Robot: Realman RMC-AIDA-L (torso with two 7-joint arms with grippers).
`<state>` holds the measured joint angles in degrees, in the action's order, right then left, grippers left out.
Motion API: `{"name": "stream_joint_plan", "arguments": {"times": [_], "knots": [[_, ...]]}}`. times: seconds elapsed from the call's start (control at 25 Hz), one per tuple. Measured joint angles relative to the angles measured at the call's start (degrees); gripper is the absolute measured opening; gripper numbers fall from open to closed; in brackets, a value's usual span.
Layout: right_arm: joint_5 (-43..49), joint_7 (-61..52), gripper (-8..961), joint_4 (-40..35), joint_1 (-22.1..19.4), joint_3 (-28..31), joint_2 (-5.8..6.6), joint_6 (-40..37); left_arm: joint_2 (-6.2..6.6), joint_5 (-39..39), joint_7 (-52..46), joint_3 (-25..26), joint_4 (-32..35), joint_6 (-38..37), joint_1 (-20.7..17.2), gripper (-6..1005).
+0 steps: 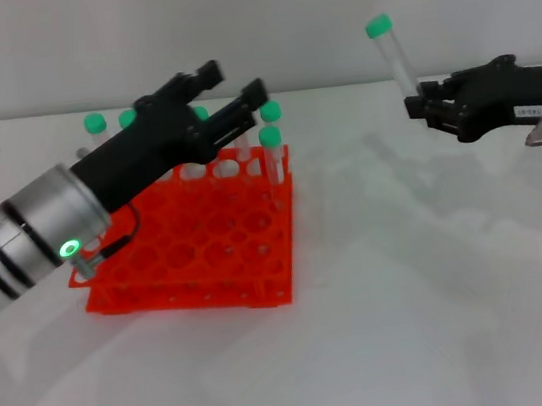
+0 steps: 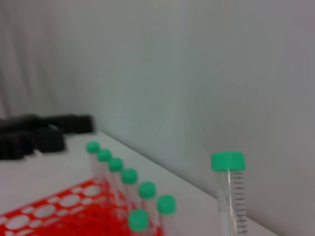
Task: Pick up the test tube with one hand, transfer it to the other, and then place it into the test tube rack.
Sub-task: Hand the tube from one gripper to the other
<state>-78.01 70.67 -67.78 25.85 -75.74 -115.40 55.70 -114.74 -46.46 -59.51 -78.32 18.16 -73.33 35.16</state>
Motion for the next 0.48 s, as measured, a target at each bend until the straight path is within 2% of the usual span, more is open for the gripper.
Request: {"name": "stream_joint_plan", "arguments": {"times": [0.08, 0.12, 0.24, 0.48], "knots": [[-3.5, 3.9, 189, 2.3, 0.1, 0.0, 0.0, 0.1, 0.01, -1.0, -1.1, 0.0, 0.0, 0.0, 0.8, 752], [-4.9, 5.5, 189, 3.3, 0.3, 0.0, 0.0, 0.2, -0.03, -2.9, -3.5, 0.1, 0.0, 0.1, 2.5, 752], [-5.9, 7.4, 189, 3.9, 0.6, -0.3, 0.0, 0.2, -0.14, -5.1, -6.8, 0.1, 0.0, 0.2, 4.1, 751], [-7.8, 10.4, 189, 3.9, 1.0, -2.5, -0.01, 0.2, -0.63, -6.4, -9.5, 0.0, 0.1, 1.5, 5.3, 751]]}}
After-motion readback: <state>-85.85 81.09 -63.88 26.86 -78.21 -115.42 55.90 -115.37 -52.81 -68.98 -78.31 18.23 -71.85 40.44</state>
